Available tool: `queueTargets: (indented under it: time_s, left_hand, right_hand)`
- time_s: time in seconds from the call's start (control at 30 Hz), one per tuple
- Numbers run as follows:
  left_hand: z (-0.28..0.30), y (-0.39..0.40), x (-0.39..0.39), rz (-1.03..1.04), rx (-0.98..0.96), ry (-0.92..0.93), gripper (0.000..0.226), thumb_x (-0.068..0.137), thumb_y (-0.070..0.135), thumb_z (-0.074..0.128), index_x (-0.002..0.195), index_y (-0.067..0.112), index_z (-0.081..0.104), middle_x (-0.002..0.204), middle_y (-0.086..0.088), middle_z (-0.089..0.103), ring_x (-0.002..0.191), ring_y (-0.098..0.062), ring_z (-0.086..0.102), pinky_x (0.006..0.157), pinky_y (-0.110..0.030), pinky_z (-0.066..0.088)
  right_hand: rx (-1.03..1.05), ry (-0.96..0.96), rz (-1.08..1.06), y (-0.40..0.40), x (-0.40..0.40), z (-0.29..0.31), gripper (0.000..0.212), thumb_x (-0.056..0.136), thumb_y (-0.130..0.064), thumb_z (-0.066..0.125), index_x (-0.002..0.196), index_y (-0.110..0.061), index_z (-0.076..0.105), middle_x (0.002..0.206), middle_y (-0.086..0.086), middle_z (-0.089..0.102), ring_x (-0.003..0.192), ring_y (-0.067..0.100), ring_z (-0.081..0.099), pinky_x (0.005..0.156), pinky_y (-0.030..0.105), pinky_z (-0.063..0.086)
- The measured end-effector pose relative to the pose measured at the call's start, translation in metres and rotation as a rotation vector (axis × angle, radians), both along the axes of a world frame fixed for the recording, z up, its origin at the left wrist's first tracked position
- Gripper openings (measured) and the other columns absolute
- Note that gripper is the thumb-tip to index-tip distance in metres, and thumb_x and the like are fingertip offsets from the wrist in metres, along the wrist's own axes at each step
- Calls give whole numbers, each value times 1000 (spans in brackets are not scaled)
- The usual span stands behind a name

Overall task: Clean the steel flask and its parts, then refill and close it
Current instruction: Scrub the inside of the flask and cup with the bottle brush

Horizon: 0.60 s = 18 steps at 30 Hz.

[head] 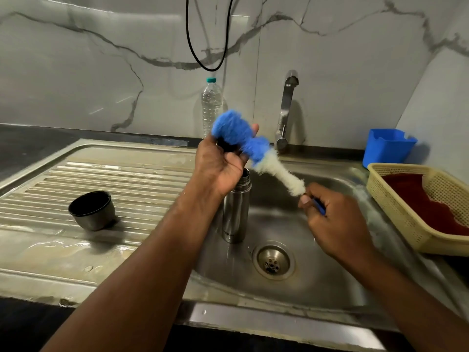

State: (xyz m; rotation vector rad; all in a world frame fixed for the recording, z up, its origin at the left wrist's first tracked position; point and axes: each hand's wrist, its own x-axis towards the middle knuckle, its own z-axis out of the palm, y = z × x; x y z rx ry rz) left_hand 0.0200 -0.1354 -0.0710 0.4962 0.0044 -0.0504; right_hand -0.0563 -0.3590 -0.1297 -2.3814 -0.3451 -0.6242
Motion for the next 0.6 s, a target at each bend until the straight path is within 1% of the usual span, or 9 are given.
queueTargets:
  time_s: [0.07, 0.13, 0.23, 0.27, 0.33, 0.47, 0.53, 0.57, 0.6]
  left_hand:
    - [1, -1, -2, -25, 15, -12, 46, 111, 30, 42, 145, 0, 53, 144, -27, 61, 128, -38, 64, 101, -52, 56]
    - [1, -2, -3, -38, 29, -5, 45, 111, 30, 41, 142, 0, 53, 144, -30, 59, 131, -40, 62, 103, -53, 54]
    - [2, -3, -4, -45, 50, -15, 46, 112, 31, 40, 144, 0, 53, 143, -27, 62, 128, -40, 64, 104, -52, 53]
    - [2, -3, -4, -46, 58, -21, 48, 111, 31, 40, 146, 0, 52, 143, -27, 61, 126, -40, 65, 105, -52, 53]
    - [0, -3, -4, -52, 54, -31, 46, 110, 32, 41, 144, 1, 48, 146, -30, 56, 128, -41, 63, 106, -54, 51]
    - [-1, -4, -4, -54, 34, -14, 45, 113, 31, 37, 142, 2, 54, 144, -29, 60, 130, -42, 61, 99, -53, 55]
    - [-1, -3, -3, -37, 39, -1, 40, 112, 31, 37, 133, 2, 56, 146, -32, 56, 130, -42, 61, 103, -54, 52]
    - [-1, -4, -2, -30, 40, 4, 39, 112, 30, 37, 131, 2, 56, 147, -32, 56, 130, -42, 61, 107, -55, 50]
    - [-2, -4, -2, -29, 42, 6, 41, 113, 31, 37, 134, 2, 56, 147, -30, 57, 131, -42, 61, 110, -55, 49]
  right_hand:
    - [5, -9, -17, 0, 1, 0, 15, 99, -24, 60, 85, -29, 58, 61, -7, 53, 54, 11, 52, 50, 31, 40]
    - [-17, -7, -7, 2, 1, 1, 15, 99, -24, 60, 85, -30, 58, 62, -8, 53, 54, 9, 51, 49, 30, 38]
    - [20, -17, -35, -1, 1, 1, 13, 100, -23, 60, 88, -29, 61, 65, -7, 55, 56, 10, 53, 51, 32, 42]
    - [7, -23, -30, 0, 0, 1, 12, 100, -23, 60, 90, -30, 61, 65, -8, 55, 57, 9, 53, 51, 31, 41]
    - [-58, -20, -2, 3, -2, 0, 12, 99, -25, 59, 91, -33, 58, 65, -11, 53, 57, 7, 52, 50, 29, 39]
    - [-5, -12, -30, 3, 0, -1, 18, 100, -24, 59, 87, -36, 55, 64, -9, 53, 56, 9, 52, 52, 29, 38]
    - [-49, -8, -13, 2, 0, -1, 16, 99, -25, 58, 87, -35, 54, 63, -9, 52, 56, 9, 52, 51, 29, 38]
    - [-54, -2, -16, 2, 1, -1, 16, 99, -24, 58, 87, -34, 55, 63, -9, 52, 56, 9, 52, 52, 29, 37]
    - [-37, 3, -26, 1, 1, -1, 16, 99, -24, 59, 87, -32, 56, 63, -9, 53, 57, 10, 52, 52, 29, 37]
